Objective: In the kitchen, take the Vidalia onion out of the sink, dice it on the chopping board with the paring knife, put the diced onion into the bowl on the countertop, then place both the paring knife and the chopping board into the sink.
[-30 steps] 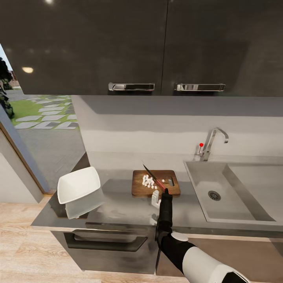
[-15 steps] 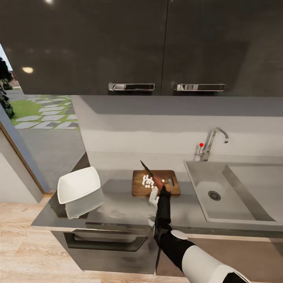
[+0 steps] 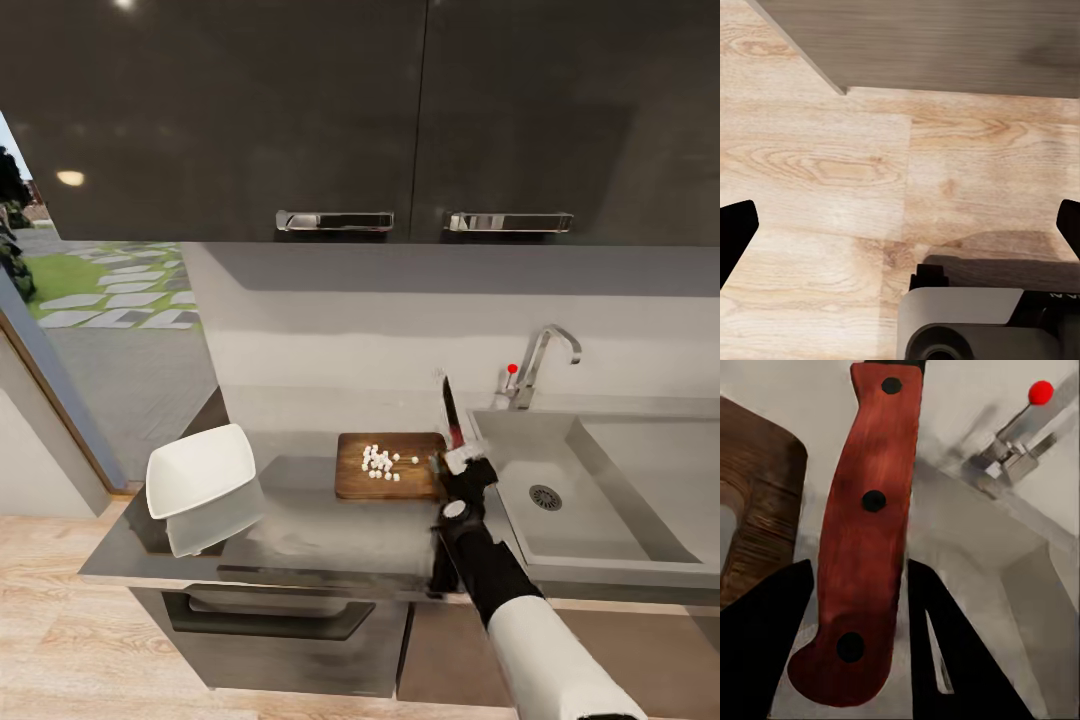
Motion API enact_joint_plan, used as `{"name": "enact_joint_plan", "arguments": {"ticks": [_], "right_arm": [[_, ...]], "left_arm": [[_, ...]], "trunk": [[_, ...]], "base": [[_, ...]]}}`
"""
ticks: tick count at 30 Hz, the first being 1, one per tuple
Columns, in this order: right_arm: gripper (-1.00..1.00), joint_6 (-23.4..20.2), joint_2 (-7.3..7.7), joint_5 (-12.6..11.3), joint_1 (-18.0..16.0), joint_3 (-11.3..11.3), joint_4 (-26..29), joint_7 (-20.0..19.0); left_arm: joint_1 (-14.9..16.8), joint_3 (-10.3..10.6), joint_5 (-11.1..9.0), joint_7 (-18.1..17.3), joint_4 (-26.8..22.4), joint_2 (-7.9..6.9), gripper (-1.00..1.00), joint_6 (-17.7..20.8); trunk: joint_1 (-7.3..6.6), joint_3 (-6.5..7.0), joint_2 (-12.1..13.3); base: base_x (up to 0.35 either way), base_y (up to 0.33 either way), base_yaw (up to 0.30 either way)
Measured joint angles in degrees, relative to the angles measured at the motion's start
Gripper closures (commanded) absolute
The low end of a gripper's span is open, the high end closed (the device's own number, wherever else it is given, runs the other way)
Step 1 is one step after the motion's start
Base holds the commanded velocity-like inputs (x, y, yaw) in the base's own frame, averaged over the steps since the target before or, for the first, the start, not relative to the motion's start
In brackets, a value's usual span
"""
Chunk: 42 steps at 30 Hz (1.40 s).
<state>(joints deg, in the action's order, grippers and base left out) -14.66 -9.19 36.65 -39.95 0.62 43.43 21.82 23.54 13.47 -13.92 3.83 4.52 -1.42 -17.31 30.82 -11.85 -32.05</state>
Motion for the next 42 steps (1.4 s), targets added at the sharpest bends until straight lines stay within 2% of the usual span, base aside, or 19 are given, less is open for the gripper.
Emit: {"name": "enact_joint_plan", "arguments": {"ticks": [2, 3, 6, 7, 8, 9, 12, 14, 16, 17, 19, 22, 31, 36, 38, 40, 42], "right_arm": [[1.0, 1.0, 3.14, -3.0, 0.0, 9.6, 1.0, -16.0], [1.0, 1.1, 4.27, -3.8, 0.0, 12.6, 1.8, -21.0], [1.0, 1.0, 5.69, -4.8, 0.0, 17.3, 3.5, -28.1], [1.0, 1.0, 5.81, -4.9, 0.0, 18.2, 3.7, -29.2], [1.0, 0.9, 5.96, -4.9, 0.0, 20.1, 4.0, -30.7], [1.0, 0.9, 6.03, -4.9, 0.0, 21.1, 4.3, -31.3], [1.0, -0.6, 6.48, -4.9, 0.0, 24.0, 9.9, -32.6], [1.0, -2.8, 7.34, -4.9, 0.0, 24.6, 11.5, -33.8], [1.0, -6.0, 9.8, -4.9, 0.0, 24.9, 12.0, -36.2], [1.0, -7.3, 10.57, -4.9, 0.0, 24.9, 12.1, -37.5], [1.0, -10.8, 12.39, -4.9, 0.0, 25.0, 12.2, -42.2], [1.0, -12.8, 13.65, -4.6, 0.0, 24.9, 12.2, -45.5], [1.0, -13.2, 13.91, -4.5, 0.0, 24.6, 11.4, -46.1], [1.0, -12.5, 14.04, -4.4, 0.0, 24.8, 4.1, -45.6], [1.0, -10.5, 14.11, -4.5, 0.0, 24.8, 1.3, -44.7], [1.0, -6.9, 14.1, -4.5, 0.0, 24.8, -3.2, -42.3], [1.0, -5.2, 14.08, -4.5, 0.0, 24.7, -5.5, -40.1]], "left_arm": [[0.0, 0.0, 0.0, 0.0, 0.0, -0.02, -1.0, 0.0], [0.0, 0.0, 0.0, 0.0, 0.0, -0.02, -1.0, 0.0], [0.0, 0.0, 0.0, 0.1, -0.1, -0.02, -1.0, -0.1], [0.0, 0.0, 0.0, 0.1, -0.1, -0.07, -1.0, -0.3], [0.0, 0.0, 0.0, 0.1, -0.2, -0.39, -1.0, -0.5], [0.0, 0.0, 0.0, 0.1, -0.2, -0.56, -1.0, -0.6], [0.0, 0.0, 0.0, 0.0, -0.2, -0.87, -1.0, -2.2], [0.0, 0.0, 0.0, -0.1, -0.2, -0.94, -1.0, -3.6], [0.0, 0.0, 0.0, -0.1, -0.2, -1.01, -1.0, -4.2], [0.0, 0.0, 0.0, -0.1, -0.2, -1.08, -1.0, -4.3], [0.0, 0.0, 0.0, -0.1, -0.2, -1.21, -1.0, -4.4], [0.0, 0.0, 0.0, -0.1, -0.1, -1.29, -1.0, -4.4], [0.0, 0.0, 0.0, -0.1, -0.1, -1.34, -1.0, -4.3], [0.0, 0.0, 0.0, -0.1, -0.1, -1.34, -1.0, -4.3], [0.0, 0.0, 0.0, -0.1, -0.1, -1.34, -1.0, -4.3], [0.0, 0.0, 0.0, -0.1, -0.1, -1.34, -1.0, -4.3], [0.0, 0.0, 0.0, -0.1, -0.1, -1.34, -1.0, -4.3]], "trunk": [[0.0, 0.0, 0.0], [0.0, 0.0, 0.0], [0.0, 0.0, 0.0], [0.0, 0.0, 0.0], [0.0, 0.0, 0.0], [0.0, 0.0, 0.0], [-0.01, 0.01, 0.0], [0.0, 0.0, 0.0], [0.0, 0.0, 0.0], [-0.01, 0.0, 0.0], [-0.02, 0.0, 0.0], [-0.02, 0.0, 0.0], [-0.01, 0.0, 0.0], [0.0, 0.0, 0.0], [0.0, 0.0, 0.0], [0.0, 0.0, 0.0], [0.0, 0.0, 0.0]], "base": [[0.0, 0.0, 0.0], [0.0, 0.0, 0.0], [0.0, 0.0, 0.0], [0.0, 0.0, 0.0], [0.0, 0.0, 0.0], [0.0, 0.0, 0.0], [0.0, 0.0, 0.0], [0.0, 0.0, 0.0], [0.007, -0.009, 0.0], [0.06, -0.079, 0.0], [0.119, -0.18, 0.0], [0.155, -0.246, 0.0], [0.134, -0.221, 0.0], [0.007, -0.012, 0.0], [0.0, -0.001, 0.0], [0.0, 0.0, 0.0], [0.0, 0.0, 0.0]]}}
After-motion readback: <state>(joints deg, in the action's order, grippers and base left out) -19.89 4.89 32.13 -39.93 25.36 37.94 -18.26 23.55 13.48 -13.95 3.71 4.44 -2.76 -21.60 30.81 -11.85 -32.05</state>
